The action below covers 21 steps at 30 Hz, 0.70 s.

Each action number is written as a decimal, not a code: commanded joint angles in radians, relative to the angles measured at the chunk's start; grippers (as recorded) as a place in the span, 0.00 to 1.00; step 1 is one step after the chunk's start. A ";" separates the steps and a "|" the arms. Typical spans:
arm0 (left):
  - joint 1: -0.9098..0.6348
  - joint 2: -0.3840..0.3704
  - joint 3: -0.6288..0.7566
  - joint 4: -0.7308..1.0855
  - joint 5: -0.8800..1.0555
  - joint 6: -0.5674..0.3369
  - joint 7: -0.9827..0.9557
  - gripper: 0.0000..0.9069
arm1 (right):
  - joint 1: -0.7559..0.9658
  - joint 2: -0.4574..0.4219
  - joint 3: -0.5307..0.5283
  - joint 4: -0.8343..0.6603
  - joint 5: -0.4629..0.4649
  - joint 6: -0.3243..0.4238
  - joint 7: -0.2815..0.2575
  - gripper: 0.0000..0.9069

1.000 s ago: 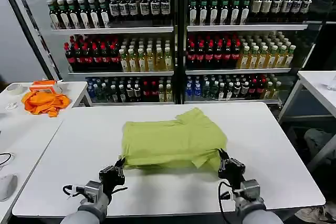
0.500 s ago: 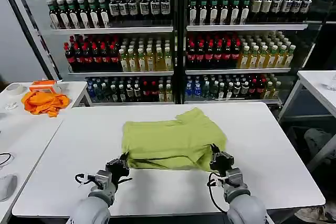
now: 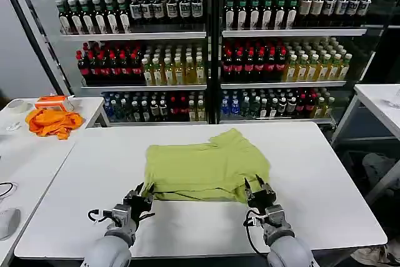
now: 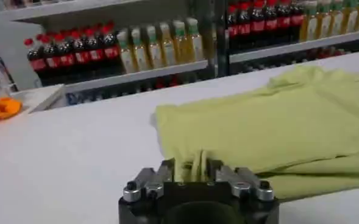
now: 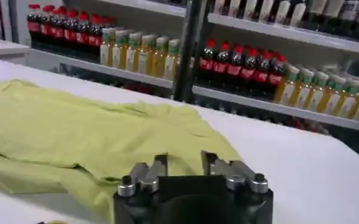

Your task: Fold and organize the clothes.

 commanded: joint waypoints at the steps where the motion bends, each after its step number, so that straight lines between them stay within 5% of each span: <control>1: 0.025 -0.011 -0.017 0.009 -0.010 0.002 -0.004 1.00 | -0.064 0.014 0.061 0.031 0.075 -0.111 0.010 1.00; 7: -0.016 -0.014 0.002 0.040 -0.015 0.001 -0.008 0.94 | -0.014 0.038 0.033 -0.028 0.120 -0.161 0.037 1.00; 8: -0.023 -0.016 0.006 0.045 -0.015 0.000 -0.014 0.71 | -0.011 0.042 0.025 -0.035 0.123 -0.161 0.045 0.80; 10: -0.026 -0.017 0.009 0.049 -0.018 -0.001 -0.015 0.47 | -0.008 0.045 0.021 -0.042 0.135 -0.161 0.057 0.44; 11: -0.027 -0.017 0.013 0.049 -0.021 -0.004 -0.015 0.23 | -0.008 0.046 0.018 -0.046 0.146 -0.161 0.066 0.12; 12: -0.027 -0.016 0.014 0.050 -0.021 -0.005 -0.015 0.07 | -0.008 0.046 0.018 -0.047 0.148 -0.161 0.067 0.00; 21: -0.017 -0.017 0.023 0.047 -0.026 -0.002 -0.016 0.03 | -0.015 0.037 0.007 -0.040 0.170 -0.161 0.075 0.00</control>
